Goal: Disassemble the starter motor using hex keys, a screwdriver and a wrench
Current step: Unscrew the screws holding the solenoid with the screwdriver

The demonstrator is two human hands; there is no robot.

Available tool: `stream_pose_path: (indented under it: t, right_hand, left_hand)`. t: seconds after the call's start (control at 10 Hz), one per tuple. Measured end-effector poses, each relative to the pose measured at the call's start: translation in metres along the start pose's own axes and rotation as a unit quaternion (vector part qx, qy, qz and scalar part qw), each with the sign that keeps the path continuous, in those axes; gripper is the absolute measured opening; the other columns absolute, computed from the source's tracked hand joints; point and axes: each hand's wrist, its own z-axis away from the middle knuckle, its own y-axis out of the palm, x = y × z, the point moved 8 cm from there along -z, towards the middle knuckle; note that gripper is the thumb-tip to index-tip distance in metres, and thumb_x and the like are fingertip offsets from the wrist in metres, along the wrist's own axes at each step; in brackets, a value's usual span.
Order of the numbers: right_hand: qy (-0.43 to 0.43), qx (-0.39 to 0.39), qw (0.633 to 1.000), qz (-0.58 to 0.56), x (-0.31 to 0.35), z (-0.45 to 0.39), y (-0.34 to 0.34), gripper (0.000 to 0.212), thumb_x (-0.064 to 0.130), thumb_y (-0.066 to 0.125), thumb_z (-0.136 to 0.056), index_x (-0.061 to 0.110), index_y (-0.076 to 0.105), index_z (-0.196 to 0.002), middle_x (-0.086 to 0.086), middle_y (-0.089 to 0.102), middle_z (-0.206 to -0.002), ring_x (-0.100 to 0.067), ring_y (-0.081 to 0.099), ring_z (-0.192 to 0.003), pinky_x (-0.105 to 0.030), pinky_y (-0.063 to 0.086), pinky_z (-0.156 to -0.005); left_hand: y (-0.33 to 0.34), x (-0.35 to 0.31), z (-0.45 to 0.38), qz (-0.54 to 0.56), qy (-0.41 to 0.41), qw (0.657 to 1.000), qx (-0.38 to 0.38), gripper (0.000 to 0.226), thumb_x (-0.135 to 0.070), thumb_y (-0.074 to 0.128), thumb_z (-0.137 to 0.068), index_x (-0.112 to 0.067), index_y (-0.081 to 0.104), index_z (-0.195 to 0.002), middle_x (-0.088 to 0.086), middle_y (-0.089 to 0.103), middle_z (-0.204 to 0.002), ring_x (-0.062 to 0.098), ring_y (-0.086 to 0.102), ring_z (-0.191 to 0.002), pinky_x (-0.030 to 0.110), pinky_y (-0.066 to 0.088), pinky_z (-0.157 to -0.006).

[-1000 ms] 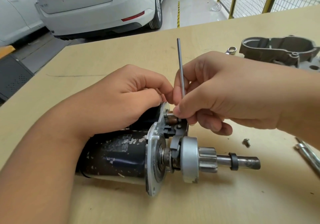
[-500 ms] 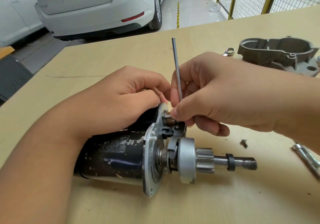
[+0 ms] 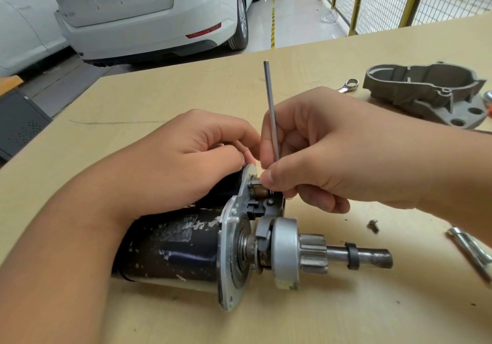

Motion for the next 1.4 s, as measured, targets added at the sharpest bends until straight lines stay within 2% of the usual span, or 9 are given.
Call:
stream_pose_path:
  t: [0.1, 0.2, 0.3, 0.4, 0.6, 0.7, 0.9, 1.0, 1.4]
  right_hand:
    - [-0.001, 0.01, 1.0, -0.011, 0.001, -0.001, 0.001, 0.013, -0.01, 0.069, -0.082, -0.001, 0.061, -0.078, -0.022, 0.058, -0.058, -0.021, 0.045, -0.035, -0.022, 0.038, -0.038]
    - [-0.007, -0.019, 0.999, -0.04, 0.005, -0.002, -0.012, 0.009, -0.01, 0.066, -0.081, -0.001, 0.066, -0.079, -0.014, 0.055, -0.055, -0.015, 0.039, -0.034, -0.02, 0.033, -0.039]
    - [-0.033, -0.067, 0.996, -0.04, 0.013, 0.005, -0.039, 0.008, -0.002, 0.068, -0.084, 0.001, 0.07, -0.076, -0.012, 0.058, -0.056, -0.016, 0.041, -0.035, -0.021, 0.034, -0.039]
    - [-0.018, -0.078, 0.997, -0.015, 0.005, 0.016, -0.057, 0.029, 0.028, 0.072, -0.085, 0.005, 0.07, -0.068, -0.013, 0.062, -0.06, -0.023, 0.051, -0.043, -0.028, 0.04, -0.039]
    - [0.023, -0.026, 0.999, 0.005, -0.009, 0.032, -0.057, 0.047, 0.062, 0.065, -0.081, 0.016, 0.076, -0.081, -0.001, 0.045, -0.045, -0.013, 0.031, -0.035, -0.019, 0.033, -0.041]
    - [0.011, -0.008, 0.998, 0.062, 0.003, 0.035, -0.045, 0.046, 0.069, 0.056, -0.076, 0.032, 0.078, -0.092, 0.005, 0.041, -0.04, -0.011, 0.036, -0.031, -0.016, 0.031, -0.034]
    - [-0.013, -0.003, 0.98, 0.2, 0.002, 0.037, -0.034, 0.054, 0.078, 0.036, -0.068, 0.049, 0.063, -0.105, 0.034, 0.058, -0.058, 0.009, 0.059, -0.057, -0.011, 0.04, -0.046]
    - [-0.006, -0.018, 0.984, 0.178, 0.0, 0.035, -0.034, 0.036, 0.063, 0.051, -0.077, 0.039, 0.07, -0.094, 0.012, 0.051, -0.047, -0.005, 0.046, -0.04, -0.017, 0.035, -0.041]
    - [0.055, -0.027, 0.998, 0.027, -0.023, 0.025, -0.024, 0.012, 0.024, 0.069, -0.09, 0.024, 0.078, -0.081, 0.002, 0.034, -0.04, -0.019, 0.027, -0.036, -0.021, 0.027, -0.044]
  left_hand:
    - [-0.001, 0.001, 0.0, -0.008, -0.007, 1.0, -0.002, 0.032, -0.014, 0.052, -0.09, -0.028, 0.08, -0.094, -0.005, 0.07, -0.071, 0.005, 0.06, -0.063, 0.019, 0.05, -0.06]
    - [0.0, -0.003, 0.003, -0.007, -0.011, 1.0, 0.014, 0.028, -0.018, 0.056, -0.085, -0.027, 0.081, -0.094, 0.019, 0.072, -0.092, 0.041, 0.068, -0.089, 0.059, 0.057, -0.084]
    - [0.003, -0.015, 0.007, 0.01, 0.008, 1.0, 0.022, 0.032, -0.008, 0.054, -0.071, -0.027, 0.08, -0.069, 0.001, 0.076, -0.105, 0.012, 0.071, -0.102, 0.031, 0.055, -0.096]
    - [0.01, -0.023, 0.008, 0.072, -0.008, 0.997, 0.034, 0.03, -0.008, 0.052, -0.065, -0.03, 0.07, -0.055, 0.026, 0.071, -0.1, 0.015, 0.065, -0.085, 0.012, 0.052, -0.07]
    - [0.008, -0.029, 0.01, 0.085, -0.018, 0.996, 0.01, 0.03, -0.007, 0.049, -0.064, -0.027, 0.067, -0.05, 0.03, 0.067, -0.097, 0.017, 0.061, -0.08, 0.01, 0.05, -0.065]
    - [0.007, -0.028, 0.01, 0.08, -0.017, 0.997, 0.014, 0.026, -0.006, 0.051, -0.068, -0.022, 0.068, -0.056, 0.033, 0.067, -0.1, 0.02, 0.062, -0.083, 0.012, 0.051, -0.067]
    - [0.002, -0.018, 0.009, 0.059, -0.004, 0.998, -0.006, 0.023, -0.004, 0.052, -0.074, -0.014, 0.073, -0.072, 0.022, 0.074, -0.107, 0.037, 0.07, -0.097, 0.019, 0.057, -0.077]
    - [0.001, -0.014, 0.008, 0.05, -0.002, 0.999, -0.012, 0.026, -0.004, 0.053, -0.075, -0.016, 0.075, -0.075, 0.019, 0.075, -0.108, 0.038, 0.069, -0.101, 0.021, 0.057, -0.077]
    - [0.001, -0.021, 0.01, -0.024, 0.032, 0.999, -0.018, 0.041, 0.002, 0.051, -0.071, -0.026, 0.08, -0.07, -0.003, 0.074, -0.115, 0.023, 0.072, -0.106, 0.045, 0.056, -0.079]
